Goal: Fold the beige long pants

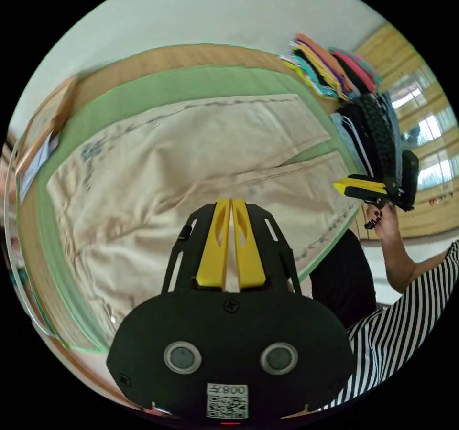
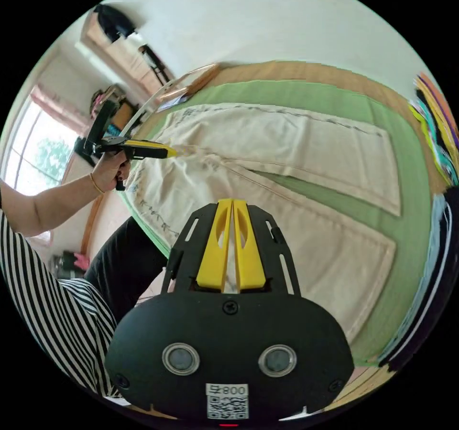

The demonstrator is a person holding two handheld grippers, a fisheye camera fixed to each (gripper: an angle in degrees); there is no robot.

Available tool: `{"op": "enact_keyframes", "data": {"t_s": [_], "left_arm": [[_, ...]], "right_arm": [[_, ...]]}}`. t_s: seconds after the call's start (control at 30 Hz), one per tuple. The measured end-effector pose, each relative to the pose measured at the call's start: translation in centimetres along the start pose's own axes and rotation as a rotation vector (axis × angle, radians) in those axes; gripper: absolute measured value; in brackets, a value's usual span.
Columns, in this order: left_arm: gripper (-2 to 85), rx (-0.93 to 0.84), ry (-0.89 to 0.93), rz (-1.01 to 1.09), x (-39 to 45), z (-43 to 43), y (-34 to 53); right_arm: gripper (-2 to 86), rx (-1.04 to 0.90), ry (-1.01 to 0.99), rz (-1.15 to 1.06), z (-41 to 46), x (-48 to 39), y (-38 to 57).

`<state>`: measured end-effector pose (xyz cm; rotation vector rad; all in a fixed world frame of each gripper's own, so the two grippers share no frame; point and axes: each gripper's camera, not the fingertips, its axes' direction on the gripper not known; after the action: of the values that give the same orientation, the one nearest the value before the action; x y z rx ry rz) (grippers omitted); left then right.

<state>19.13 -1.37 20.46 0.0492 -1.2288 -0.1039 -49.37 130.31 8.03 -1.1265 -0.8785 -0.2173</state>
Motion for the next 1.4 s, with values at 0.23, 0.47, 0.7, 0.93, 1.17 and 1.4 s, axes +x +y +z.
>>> {"op": "enact_keyframes", "data": {"t_s": [0.23,0.47,0.7,0.93,1.17,1.4], "left_arm": [[0.2,-0.001,0.019,-0.254,-7.9,4.6,9.2],[0.2,0.16,0.058,-0.289,-12.3,4.5,12.7],[0.2,0.252,-0.075,-0.45,-20.8,5.0,15.0],[0.3,0.209,-0.086,-0.489,-24.8,8.8,17.8],[1.6,0.34,-0.03,-0.431,-26.4,7.6,17.9],[6.0,0.302,-0.024,-0.251,-29.7,7.0,11.4]], "right_arm": [[0.2,-0.287,0.096,-0.238,14.8,-11.7,-9.4],[0.2,-0.255,0.119,-0.26,17.5,-15.4,-13.5],[0.2,-0.247,0.047,-0.238,18.8,-17.2,-19.7],[0.4,-0.265,0.026,-0.27,22.8,-20.2,-25.4],[3.1,-0.087,0.098,-0.317,22.2,-20.5,-37.0],[7.8,-0.155,0.203,-0.375,25.9,-19.6,-48.8]]}}
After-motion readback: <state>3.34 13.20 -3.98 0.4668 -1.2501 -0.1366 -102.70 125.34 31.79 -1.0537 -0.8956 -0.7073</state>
